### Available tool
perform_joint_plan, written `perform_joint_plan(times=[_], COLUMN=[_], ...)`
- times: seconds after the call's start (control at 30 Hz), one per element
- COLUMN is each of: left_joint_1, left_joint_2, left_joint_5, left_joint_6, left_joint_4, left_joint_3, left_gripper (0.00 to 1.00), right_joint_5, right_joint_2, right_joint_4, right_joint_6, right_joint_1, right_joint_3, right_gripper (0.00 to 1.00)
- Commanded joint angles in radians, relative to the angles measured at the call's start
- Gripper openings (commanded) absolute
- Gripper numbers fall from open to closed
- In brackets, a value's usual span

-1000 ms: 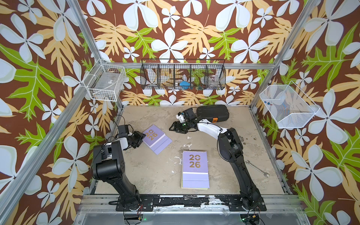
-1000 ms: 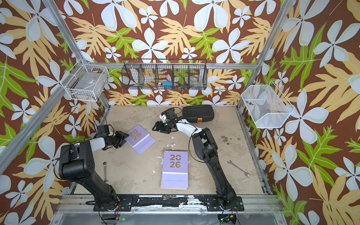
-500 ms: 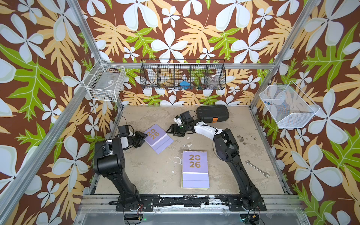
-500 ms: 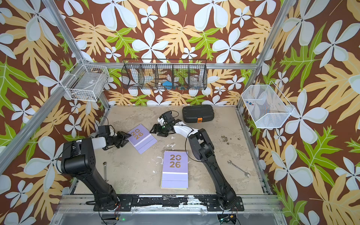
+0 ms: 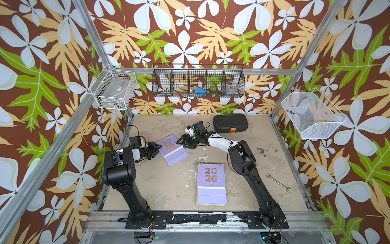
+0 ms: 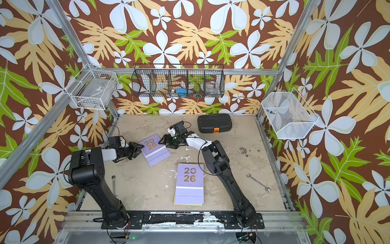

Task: Stack the calendars
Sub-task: Pick up the calendar at the center of the board.

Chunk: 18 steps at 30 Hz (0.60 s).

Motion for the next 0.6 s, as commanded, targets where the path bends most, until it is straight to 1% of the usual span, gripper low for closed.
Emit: perform_joint_plan(times=[0.0,0.07,0.13,0.2,0.4,0.5,0.57], left_joint_1=[-0.012,-0.011,-0.012,-0.012,-0.012,-0.012,-0.012], left_joint_2=[0.024,0.028,0.030,0.028,0.018,0.007,0.000], left_joint_5=[-0.038,-0.028,-0.023,-0.021,0.016,0.025,0.029], left_joint_6=[-0.008,-0.014,-0.014,-0.016,-0.050,-0.063,-0.074], left_joint_4=[-0.088,-0.079,-0.078,-0.079,-0.038,-0.025,-0.013], left_joint_3=[-0.013,-0.016,-0.015,-0.015,-0.025,-0.030,-0.035], left_gripper=[0.44,0.43,0.43,0.43,0.43,0.39,0.38], right_joint_5=[-0.044,-0.080,-0.127,-0.146,-0.158,-0.156,-0.156], right_joint_2=[0.003,-0.007,-0.023,-0.033,-0.033,-0.040,-0.044], right_joint_4=[0.030,0.090,0.213,0.282,0.300,0.311,0.319], right_joint_6=[0.056,0.080,0.146,0.181,0.198,0.205,0.208], right_joint_1=[0.005,0.005,0.004,0.004,0.002,0.003,0.003], right_joint_3=[-0.028,-0.044,-0.086,-0.101,-0.098,-0.118,-0.128], right_gripper=[0.74,0.73,0.73,0.72,0.71,0.70,0.70])
